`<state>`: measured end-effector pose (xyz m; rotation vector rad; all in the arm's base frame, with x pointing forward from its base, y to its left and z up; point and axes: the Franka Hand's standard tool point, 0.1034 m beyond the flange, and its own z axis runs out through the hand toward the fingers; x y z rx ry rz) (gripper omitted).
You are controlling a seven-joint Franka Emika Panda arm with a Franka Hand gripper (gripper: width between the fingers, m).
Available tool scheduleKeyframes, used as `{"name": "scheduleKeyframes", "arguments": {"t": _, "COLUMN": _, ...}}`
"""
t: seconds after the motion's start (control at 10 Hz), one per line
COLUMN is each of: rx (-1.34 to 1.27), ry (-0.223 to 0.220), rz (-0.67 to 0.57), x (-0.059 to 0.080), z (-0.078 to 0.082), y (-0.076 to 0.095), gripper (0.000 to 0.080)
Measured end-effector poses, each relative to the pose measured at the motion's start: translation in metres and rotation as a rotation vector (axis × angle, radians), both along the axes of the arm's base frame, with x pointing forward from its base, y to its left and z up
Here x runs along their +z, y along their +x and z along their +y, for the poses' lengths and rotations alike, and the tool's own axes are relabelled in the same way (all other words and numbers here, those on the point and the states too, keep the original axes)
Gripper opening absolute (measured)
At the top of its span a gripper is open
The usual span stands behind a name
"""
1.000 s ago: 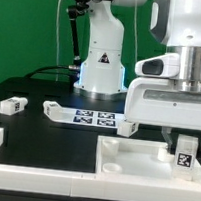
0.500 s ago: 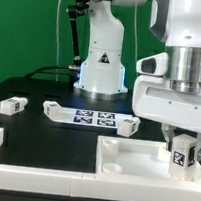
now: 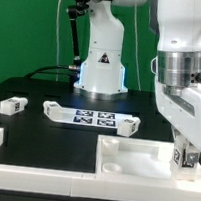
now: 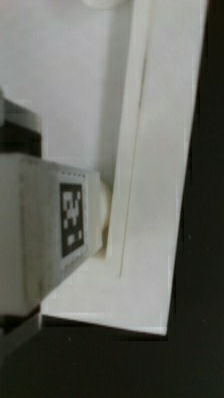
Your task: Assemble square table
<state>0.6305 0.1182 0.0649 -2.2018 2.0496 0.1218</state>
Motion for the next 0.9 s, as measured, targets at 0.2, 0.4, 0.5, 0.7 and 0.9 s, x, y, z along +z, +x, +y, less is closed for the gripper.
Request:
{"name": "scheduleKeyframes", "arguments": {"t": 0.2, "rx": -0.116, "ry": 0.008, "rz": 0.017, "x": 0.0001, "z": 0.0001, "y": 0.0002, "gripper": 0.0287}}
{"name": "scheduleKeyframes", "arguments": {"t": 0.4, "rx": -0.329, "ry": 0.048, "rz": 0.046, "x": 0.0008, "z": -0.0004, "y": 0.0011, "gripper": 0.0287}}
{"name": "scheduleKeyframes", "arguments": {"t": 0.5, "rx": -0.391, "ry": 0.050, "rz": 0.056, "x": 0.0011, "z": -0.0009, "y": 0.0014, "gripper": 0.0288}}
{"name": "scheduleKeyframes", "arguments": {"t": 0.7, "rx": -0.452, "ry": 0.043, "rz": 0.062, "x": 0.0017, "z": -0.0031, "y": 0.0021, "gripper": 0.0288}}
{"name": "scheduleKeyframes", "arguments": {"t": 0.9, "rx": -0.449, "ry": 0.043, "rz": 0.065, "x": 0.0004, "z": -0.0028, "y": 0.0011, "gripper": 0.0386}}
